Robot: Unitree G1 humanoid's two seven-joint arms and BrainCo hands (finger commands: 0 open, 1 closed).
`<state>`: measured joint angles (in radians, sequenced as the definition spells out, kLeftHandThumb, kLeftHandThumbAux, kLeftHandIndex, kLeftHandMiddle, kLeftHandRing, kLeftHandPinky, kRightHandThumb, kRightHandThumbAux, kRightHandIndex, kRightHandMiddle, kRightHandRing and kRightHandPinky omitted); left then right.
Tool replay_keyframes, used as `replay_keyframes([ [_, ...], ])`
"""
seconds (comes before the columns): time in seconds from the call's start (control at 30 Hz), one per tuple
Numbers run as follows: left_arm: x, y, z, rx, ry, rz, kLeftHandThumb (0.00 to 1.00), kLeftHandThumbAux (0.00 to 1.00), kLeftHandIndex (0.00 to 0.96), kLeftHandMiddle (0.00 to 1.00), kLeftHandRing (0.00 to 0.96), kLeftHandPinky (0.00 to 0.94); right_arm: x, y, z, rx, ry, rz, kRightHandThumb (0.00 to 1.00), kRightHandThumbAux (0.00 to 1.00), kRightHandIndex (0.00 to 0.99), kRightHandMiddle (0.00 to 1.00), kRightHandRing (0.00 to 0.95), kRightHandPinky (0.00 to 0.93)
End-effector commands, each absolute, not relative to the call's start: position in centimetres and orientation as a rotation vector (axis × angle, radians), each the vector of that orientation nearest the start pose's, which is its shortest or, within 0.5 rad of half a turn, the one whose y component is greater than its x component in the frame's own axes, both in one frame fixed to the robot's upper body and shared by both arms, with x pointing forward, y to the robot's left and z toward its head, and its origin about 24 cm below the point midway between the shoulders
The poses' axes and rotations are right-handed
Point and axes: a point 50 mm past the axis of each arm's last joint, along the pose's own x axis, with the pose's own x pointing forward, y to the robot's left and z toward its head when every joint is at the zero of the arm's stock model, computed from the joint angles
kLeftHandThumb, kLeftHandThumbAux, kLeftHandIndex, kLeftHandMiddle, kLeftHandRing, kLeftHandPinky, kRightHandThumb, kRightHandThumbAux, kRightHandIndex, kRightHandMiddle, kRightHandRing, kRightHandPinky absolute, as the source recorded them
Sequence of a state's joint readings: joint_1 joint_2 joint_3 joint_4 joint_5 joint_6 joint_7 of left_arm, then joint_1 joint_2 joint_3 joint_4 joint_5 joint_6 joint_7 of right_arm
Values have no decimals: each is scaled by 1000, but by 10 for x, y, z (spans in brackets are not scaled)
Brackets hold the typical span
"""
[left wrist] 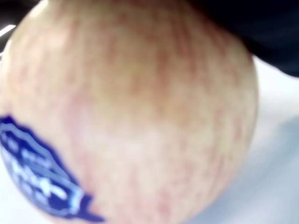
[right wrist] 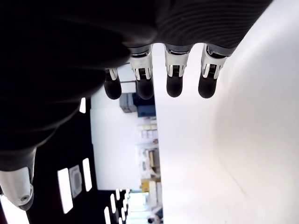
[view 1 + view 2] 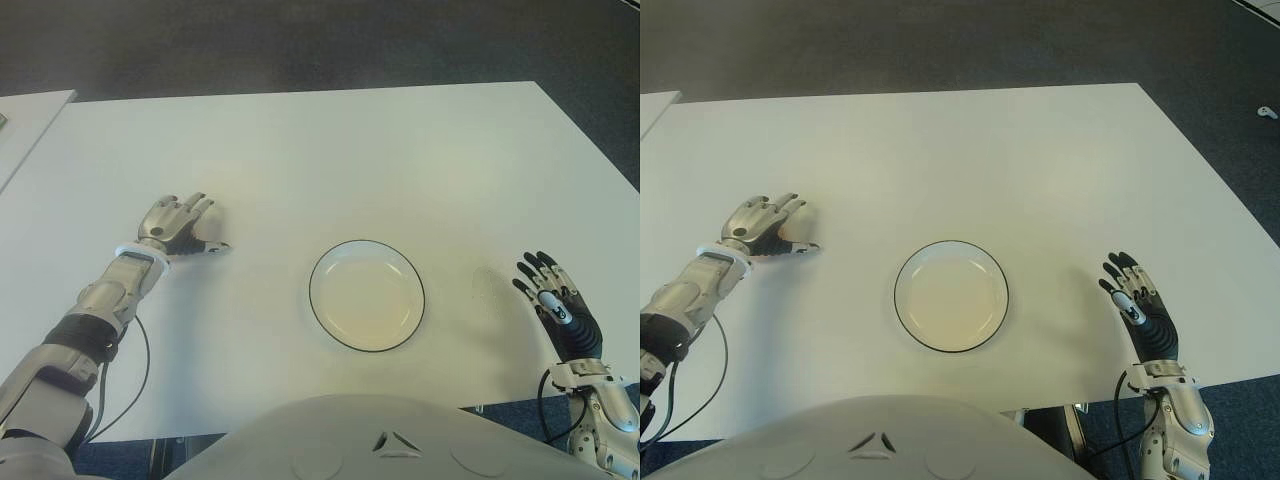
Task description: Put the apples into the plate.
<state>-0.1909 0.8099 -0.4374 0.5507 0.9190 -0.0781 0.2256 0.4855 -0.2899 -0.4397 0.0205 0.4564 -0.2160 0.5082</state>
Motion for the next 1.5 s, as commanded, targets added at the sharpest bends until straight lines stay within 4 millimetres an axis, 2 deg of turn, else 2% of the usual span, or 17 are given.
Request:
replay_keyframes([
  [0.03, 239, 296, -12, 1787, 264, -379, 232, 203, 0, 0, 0, 0, 118, -303, 15, 36, 110, -64, 88, 556, 41, 37, 25, 63],
  [0.93, 244, 296, 1, 1808, 202, -367, 244, 217, 0, 0, 0, 0, 119, -296, 8, 52, 122, -34, 72, 557, 27, 21, 9, 45],
  [1.27, 251, 271, 37, 1734, 55, -318, 242, 232, 0, 0, 0, 0, 118, -293, 2, 65, 151, -29, 72, 539, 20, 14, 4, 41],
  [1.5, 260, 263, 80, 1652, -23, -245, 240, 248, 0, 0, 0, 0, 117, -294, -10, 67, 208, -54, 96, 533, 10, 16, 3, 32],
])
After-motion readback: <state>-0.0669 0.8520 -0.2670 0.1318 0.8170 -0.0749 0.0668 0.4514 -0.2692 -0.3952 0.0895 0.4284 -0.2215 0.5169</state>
